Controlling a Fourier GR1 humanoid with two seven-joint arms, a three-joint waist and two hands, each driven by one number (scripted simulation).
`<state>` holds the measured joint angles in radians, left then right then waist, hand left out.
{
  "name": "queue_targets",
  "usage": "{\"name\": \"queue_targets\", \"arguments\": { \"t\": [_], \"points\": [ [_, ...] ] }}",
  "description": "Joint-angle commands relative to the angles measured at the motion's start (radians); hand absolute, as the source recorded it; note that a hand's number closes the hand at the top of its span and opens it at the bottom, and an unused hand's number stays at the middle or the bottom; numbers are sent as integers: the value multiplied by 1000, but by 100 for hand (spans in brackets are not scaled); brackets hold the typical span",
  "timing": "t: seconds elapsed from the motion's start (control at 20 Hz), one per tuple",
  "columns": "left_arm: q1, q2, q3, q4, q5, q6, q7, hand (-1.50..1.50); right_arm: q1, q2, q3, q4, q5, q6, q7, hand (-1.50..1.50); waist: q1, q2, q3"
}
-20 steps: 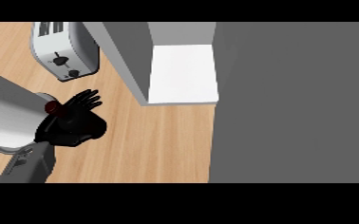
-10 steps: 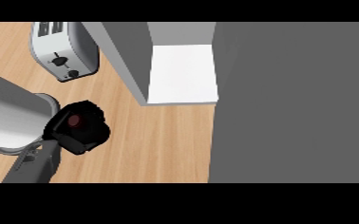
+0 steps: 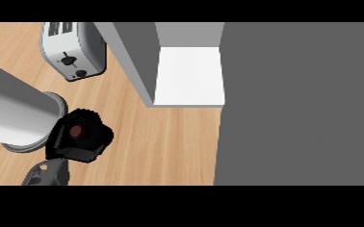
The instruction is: Pick up the wine, place it into the cabinet and close the cabinet
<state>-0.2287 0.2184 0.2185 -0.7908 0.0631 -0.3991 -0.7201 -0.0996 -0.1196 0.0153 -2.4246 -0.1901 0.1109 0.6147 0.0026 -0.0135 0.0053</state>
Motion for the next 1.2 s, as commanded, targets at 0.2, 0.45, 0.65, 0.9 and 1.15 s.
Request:
{"name": "queue_targets", "arguments": {
  "t": [0.2,0.45,0.65,0.9,1.15],
  "points": [
    [203,-115,-10,-353,-12,236,-10,150,37,-4,-39,-98,-89,2,25,-150,8,5,-3],
    [294,-122,-34,-570,107,100,123,150,116,18,3,-163,-74,22,10,-150,0,6,-4],
    [335,-189,-110,-826,132,167,331,150,55,-22,-53,-121,-117,27,52,-150,2,6,-3],
    [288,-190,-163,-974,121,236,508,150,42,5,-43,-149,-88,-1,61,-150,-8,9,-4],
    [351,-218,-324,-1081,44,343,553,150,29,13,-23,-148,-83,-4,86,-150,-5,9,-5]
  ]
}}
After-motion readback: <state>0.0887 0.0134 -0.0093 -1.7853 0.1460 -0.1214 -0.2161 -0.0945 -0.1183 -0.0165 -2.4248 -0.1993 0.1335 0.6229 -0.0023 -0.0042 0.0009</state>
